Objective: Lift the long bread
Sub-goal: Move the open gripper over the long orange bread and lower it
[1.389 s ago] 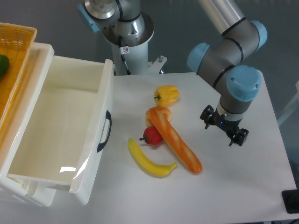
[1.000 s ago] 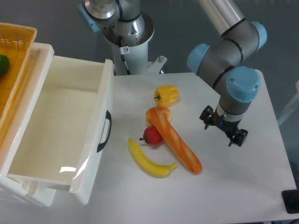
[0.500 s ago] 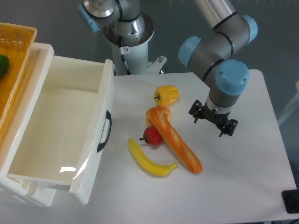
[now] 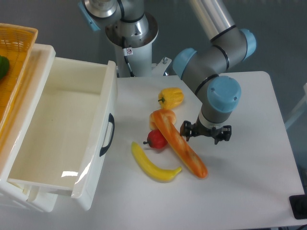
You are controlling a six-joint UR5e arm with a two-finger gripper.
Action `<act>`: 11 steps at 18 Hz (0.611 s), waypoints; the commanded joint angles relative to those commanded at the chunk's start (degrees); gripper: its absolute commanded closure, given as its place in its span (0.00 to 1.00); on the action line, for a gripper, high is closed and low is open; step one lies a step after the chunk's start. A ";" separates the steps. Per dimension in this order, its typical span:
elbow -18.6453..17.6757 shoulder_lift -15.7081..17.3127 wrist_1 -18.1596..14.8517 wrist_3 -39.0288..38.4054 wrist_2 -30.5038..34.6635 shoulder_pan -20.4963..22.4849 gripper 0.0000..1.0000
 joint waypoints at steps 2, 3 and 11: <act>0.18 -0.53 0.26 -3.53 0.09 -0.26 0.00; 0.18 -0.62 0.26 -4.85 0.09 -0.61 0.00; -0.17 -2.64 0.35 -8.56 0.62 -1.94 0.00</act>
